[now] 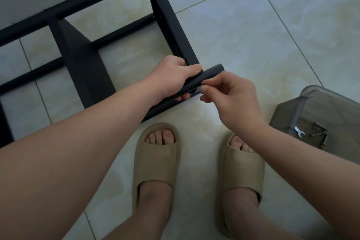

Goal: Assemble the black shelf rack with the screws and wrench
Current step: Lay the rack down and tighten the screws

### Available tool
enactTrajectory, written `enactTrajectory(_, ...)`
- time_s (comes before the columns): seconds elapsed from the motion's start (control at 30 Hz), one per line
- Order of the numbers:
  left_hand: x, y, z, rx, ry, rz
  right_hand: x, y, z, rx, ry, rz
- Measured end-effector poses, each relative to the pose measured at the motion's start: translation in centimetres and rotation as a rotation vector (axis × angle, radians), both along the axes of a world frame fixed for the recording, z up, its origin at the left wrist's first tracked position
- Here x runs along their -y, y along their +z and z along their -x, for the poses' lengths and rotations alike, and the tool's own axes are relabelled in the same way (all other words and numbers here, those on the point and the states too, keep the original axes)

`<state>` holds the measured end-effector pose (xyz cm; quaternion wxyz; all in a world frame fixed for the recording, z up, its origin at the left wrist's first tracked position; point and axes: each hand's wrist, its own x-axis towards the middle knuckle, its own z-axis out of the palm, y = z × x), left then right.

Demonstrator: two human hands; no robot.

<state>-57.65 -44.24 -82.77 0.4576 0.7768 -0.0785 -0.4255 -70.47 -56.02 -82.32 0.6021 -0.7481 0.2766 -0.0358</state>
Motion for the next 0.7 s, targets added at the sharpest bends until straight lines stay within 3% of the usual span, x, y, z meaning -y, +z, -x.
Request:
enactTrajectory(0.13, 0.0, 0.0, 0.0, 0.006, 0.0, -0.005, -0.5, 0.2, -0.3, -0.009, -0.096, -0.159)
enactTrajectory(0.3, 0.0, -0.1, 0.1, -0.003, 0.005, -0.002, -0.3, 0.4, -0.5, -0.026, 0.042, 0.081)
enactTrajectory(0.5, -0.1, 0.1, 0.1, -0.024, 0.006, 0.005, -0.3, 0.6, -0.9, -0.077, -0.023, -0.045)
enactTrajectory(0.7, -0.1, 0.4, 0.1, -0.018, 0.043, 0.027, 0.0, 0.9, -1.3, -0.12, 0.005, -0.044)
